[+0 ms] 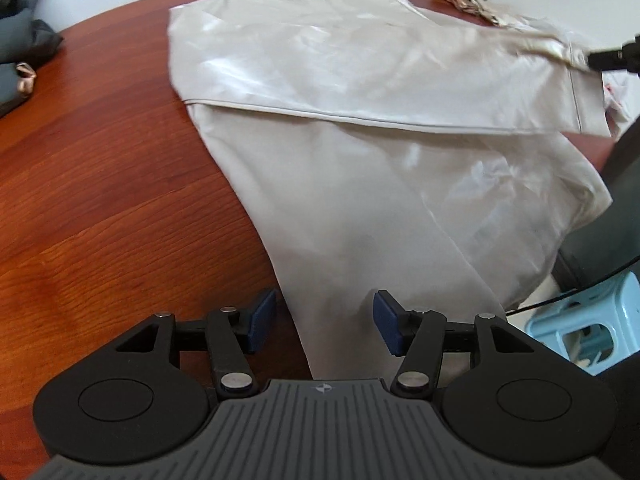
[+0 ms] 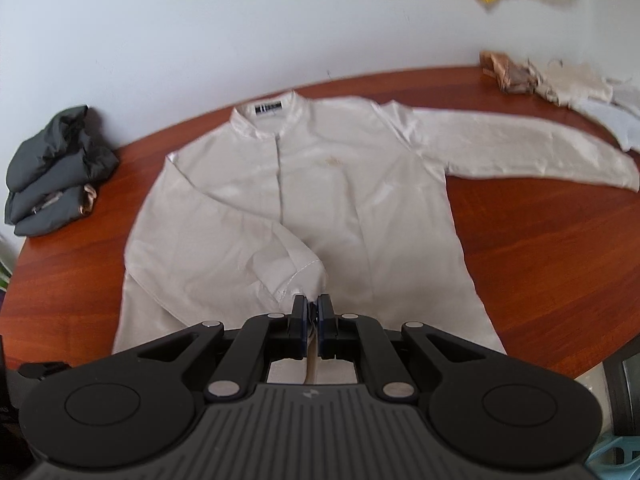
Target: Fold clothes
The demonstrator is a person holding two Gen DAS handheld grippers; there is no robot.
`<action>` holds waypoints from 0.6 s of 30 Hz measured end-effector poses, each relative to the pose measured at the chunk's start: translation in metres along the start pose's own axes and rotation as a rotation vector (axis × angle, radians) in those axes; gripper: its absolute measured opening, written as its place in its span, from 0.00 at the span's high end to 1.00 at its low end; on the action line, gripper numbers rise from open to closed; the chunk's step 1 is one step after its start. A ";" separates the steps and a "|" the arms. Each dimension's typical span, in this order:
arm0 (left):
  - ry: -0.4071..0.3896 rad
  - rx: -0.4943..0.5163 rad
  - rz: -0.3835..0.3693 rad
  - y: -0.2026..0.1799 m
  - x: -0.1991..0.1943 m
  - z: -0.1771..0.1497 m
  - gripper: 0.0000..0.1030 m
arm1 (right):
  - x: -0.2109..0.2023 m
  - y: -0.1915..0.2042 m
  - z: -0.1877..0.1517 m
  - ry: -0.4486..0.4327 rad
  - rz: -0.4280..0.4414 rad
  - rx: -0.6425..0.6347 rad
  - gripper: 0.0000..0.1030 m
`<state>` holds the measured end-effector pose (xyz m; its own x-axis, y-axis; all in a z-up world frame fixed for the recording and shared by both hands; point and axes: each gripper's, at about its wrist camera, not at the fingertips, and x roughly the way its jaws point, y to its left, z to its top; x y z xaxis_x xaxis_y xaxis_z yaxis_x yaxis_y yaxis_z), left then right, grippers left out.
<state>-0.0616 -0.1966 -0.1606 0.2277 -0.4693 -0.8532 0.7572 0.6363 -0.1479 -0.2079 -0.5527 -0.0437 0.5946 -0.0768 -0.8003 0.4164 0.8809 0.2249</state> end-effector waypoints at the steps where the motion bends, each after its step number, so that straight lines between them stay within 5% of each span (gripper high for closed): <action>1: -0.001 -0.003 0.012 -0.002 0.000 -0.001 0.42 | 0.004 -0.003 -0.002 0.008 0.003 0.001 0.95; 11: -0.028 -0.111 0.124 -0.009 -0.022 -0.001 0.42 | 0.051 -0.034 -0.025 0.100 0.042 -0.014 0.94; 18: -0.069 -0.161 0.170 -0.030 -0.040 0.001 0.42 | 0.056 -0.045 -0.033 0.124 0.019 -0.089 0.74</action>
<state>-0.0927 -0.1979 -0.1214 0.3890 -0.3848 -0.8370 0.5985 0.7963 -0.0879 -0.2162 -0.5815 -0.1165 0.5101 -0.0061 -0.8601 0.3399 0.9200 0.1950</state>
